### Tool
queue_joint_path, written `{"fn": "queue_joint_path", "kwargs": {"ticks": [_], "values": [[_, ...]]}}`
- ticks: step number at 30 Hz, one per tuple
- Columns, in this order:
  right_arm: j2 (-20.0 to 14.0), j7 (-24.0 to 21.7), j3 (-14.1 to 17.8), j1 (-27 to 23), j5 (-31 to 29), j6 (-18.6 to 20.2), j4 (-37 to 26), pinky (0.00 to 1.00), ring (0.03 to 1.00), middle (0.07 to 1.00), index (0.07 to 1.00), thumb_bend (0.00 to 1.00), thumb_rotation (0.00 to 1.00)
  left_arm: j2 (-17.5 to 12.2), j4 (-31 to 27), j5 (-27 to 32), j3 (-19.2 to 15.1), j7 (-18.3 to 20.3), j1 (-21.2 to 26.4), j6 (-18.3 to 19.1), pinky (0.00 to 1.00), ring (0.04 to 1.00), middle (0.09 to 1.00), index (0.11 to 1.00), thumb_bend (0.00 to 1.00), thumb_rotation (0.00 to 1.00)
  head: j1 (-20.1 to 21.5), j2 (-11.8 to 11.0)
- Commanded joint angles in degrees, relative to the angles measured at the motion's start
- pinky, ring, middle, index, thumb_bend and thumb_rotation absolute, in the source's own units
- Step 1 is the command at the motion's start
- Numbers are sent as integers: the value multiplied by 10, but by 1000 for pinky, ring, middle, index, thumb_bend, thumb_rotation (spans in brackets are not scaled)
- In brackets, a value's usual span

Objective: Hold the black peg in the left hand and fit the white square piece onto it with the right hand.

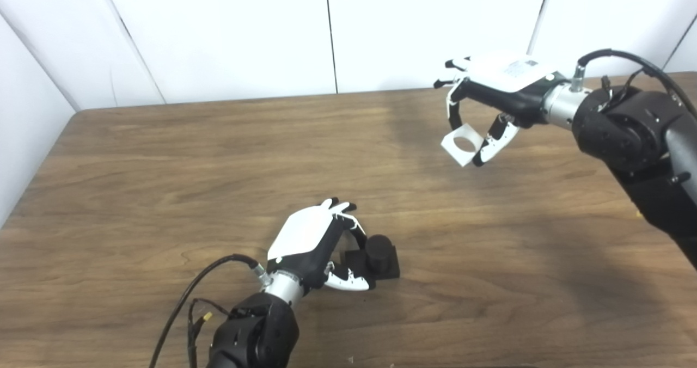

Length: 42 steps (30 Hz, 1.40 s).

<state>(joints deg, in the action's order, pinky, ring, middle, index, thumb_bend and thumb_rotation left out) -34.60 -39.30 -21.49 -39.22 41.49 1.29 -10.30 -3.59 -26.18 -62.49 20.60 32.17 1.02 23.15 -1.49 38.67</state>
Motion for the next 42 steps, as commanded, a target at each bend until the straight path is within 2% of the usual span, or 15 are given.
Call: {"fn": "queue_joint_path", "kwargs": {"ticks": [1, 10, 20, 42], "values": [[2, -5, 11, -22, 2, 6, -34, 1000, 1000, 905, 488, 526, 144, -4, 8, -10, -1, -4, 4, 0, 995, 1000, 933, 491, 516, 61, 0, 1], [22, -42, 13, -10, -11, 4, -99, 1000, 1000, 920, 488, 525, 145, -4, 7, -13, 2, -1, 5, 1, 994, 1000, 933, 491, 516, 62, 0, 3], [49, -84, -2, -12, -12, 5, -154, 1000, 1000, 906, 488, 526, 141, 0, 6, -9, 3, -1, 4, 3, 1000, 1000, 933, 491, 516, 60, -6, 4], [101, -152, -36, 0, -5, 6, -190, 1000, 1000, 922, 489, 525, 138, 1, 13, -12, 4, -7, 9, 0, 996, 1000, 931, 491, 517, 60, -8, 12]]}}
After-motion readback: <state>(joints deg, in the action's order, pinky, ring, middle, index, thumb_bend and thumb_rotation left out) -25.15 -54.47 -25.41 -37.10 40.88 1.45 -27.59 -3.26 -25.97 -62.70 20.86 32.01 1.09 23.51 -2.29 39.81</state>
